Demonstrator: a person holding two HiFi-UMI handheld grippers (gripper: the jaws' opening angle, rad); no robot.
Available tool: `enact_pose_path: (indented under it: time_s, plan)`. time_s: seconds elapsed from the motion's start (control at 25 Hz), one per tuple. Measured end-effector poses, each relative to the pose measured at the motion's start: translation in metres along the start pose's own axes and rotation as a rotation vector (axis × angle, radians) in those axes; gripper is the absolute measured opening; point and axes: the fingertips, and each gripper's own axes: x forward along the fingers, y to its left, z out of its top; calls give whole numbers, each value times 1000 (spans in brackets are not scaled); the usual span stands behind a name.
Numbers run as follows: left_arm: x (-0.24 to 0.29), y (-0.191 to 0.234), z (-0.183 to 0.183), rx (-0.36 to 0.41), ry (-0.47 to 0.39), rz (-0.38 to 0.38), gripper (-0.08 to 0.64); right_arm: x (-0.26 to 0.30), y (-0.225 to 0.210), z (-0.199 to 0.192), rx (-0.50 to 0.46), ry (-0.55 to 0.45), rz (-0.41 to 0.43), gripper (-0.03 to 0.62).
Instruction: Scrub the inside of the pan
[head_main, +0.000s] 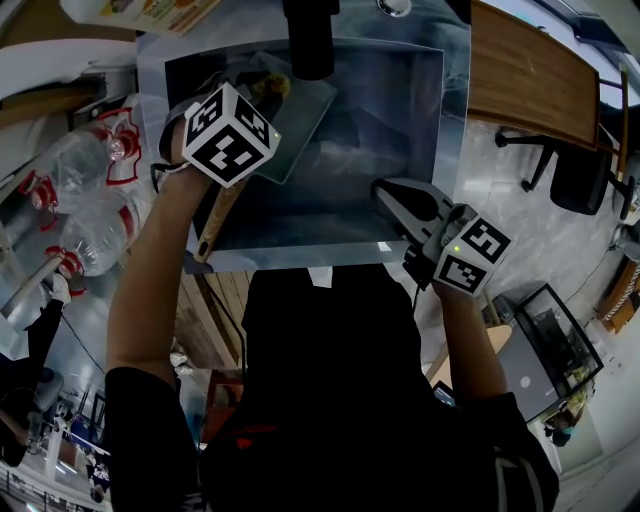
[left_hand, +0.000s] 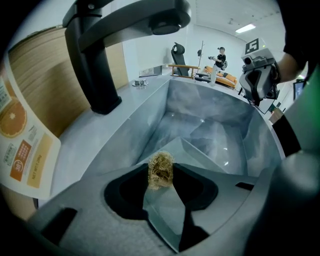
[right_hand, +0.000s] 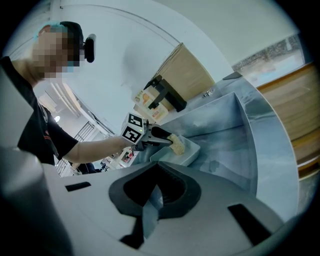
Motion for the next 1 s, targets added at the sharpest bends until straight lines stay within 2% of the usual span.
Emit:
enact_pose_path:
  time_s: [0.6, 1.0]
  plan:
    - [17, -46, 35, 16, -19, -67, 161, -29, -15, 1, 12, -33, -3, 5]
    - [5, -42, 34, 15, -20, -21, 161, -37, -10, 4, -10, -48, 4, 5]
